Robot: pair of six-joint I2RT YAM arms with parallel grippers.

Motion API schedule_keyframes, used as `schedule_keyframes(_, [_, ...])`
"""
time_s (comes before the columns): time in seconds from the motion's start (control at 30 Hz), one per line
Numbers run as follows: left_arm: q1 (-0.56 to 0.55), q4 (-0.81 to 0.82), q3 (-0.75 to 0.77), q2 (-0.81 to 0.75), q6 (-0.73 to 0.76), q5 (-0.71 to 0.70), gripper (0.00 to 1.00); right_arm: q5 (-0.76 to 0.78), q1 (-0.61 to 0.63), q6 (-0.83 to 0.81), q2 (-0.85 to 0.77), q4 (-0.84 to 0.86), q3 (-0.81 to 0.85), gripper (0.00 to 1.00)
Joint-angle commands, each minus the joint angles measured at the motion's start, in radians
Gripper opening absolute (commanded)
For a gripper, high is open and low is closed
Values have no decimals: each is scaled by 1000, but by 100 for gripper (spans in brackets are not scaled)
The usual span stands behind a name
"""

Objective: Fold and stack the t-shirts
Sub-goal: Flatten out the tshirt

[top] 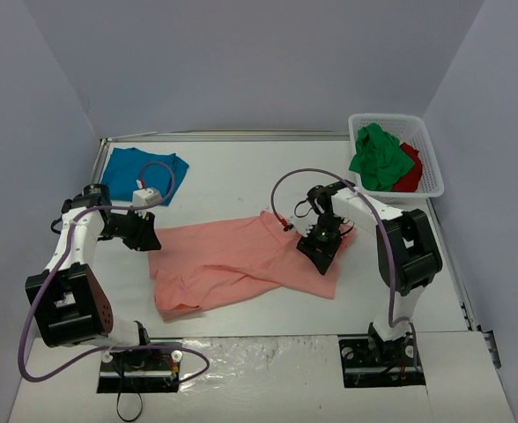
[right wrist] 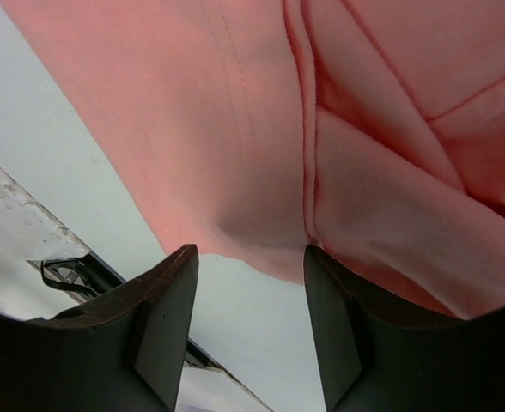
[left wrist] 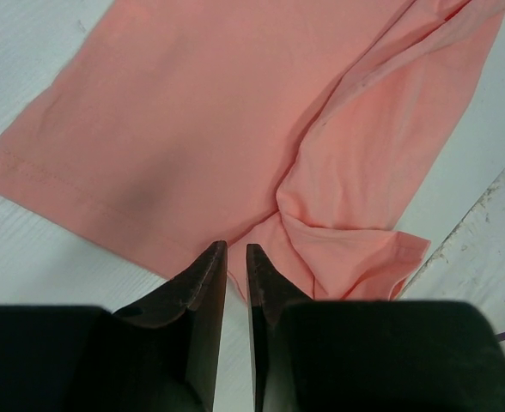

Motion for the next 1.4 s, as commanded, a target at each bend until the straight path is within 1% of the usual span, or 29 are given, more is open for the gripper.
schedule_keyframes(0.0, [-6,2,2,-24,4,1,15,-3,-19,-30,31,-24,-25,48])
schedule_keyframes(0.03, [-6,2,2,-24,4,1,15,-1,-19,-31,37,-22,-28,44])
schedule_keyframes(0.07, [-6,2,2,-24,4,1,15,-1,-19,-32,47,-22,-29,21])
schedule_keyframes(0.1, [-6,2,4,-24,3,1,15,-3,-21,-30,48,-22,-31,8])
schedule_keyframes(0.13, [-6,0,2,-26,3,1,15,-4,-22,-31,45,-22,-32,0])
schedule_keyframes(0.27, [-7,2,-1,-29,6,0,14,-21,-30,-33,-1,-22,-29,0])
schedule_keyframes(0.43, [-9,2,-1,-29,4,3,13,-6,-48,-21,-45,-21,-11,0])
schedule_keyframes(0.47, [-9,2,1,-29,6,3,13,-3,-51,-18,-45,-22,-6,6])
schedule_keyframes(0.5, [-9,2,-1,-29,6,3,13,-1,-62,-18,-45,-24,-3,22])
schedule_keyframes(0.53, [-9,2,-1,-29,4,3,13,4,-67,-16,-42,-24,1,33])
schedule_keyframes(0.6, [-9,2,-2,-32,6,3,13,20,-70,-16,-38,-21,3,38])
schedule_keyframes(0.8, [-7,5,-6,-38,7,4,13,16,-85,-24,20,-11,-5,47])
schedule_keyframes(0.93, [-9,3,-9,-36,11,3,13,1,-85,-28,66,7,-20,48])
schedule_keyframes(1.07, [-9,5,-9,-35,14,4,13,-16,-85,-35,103,6,-26,44])
schedule_keyframes(1.1, [-9,5,-9,-33,12,3,13,-18,-85,-36,105,5,-28,36])
schedule_keyframes(1.13, [-9,5,-9,-33,14,4,13,-24,-85,-39,102,4,-28,25])
schedule_keyframes(1.2, [-9,5,-9,-32,14,4,13,-26,-85,-39,85,4,-31,0])
schedule_keyframes(1.37, [-10,2,-7,-35,14,13,12,0,-87,-18,11,5,-31,0])
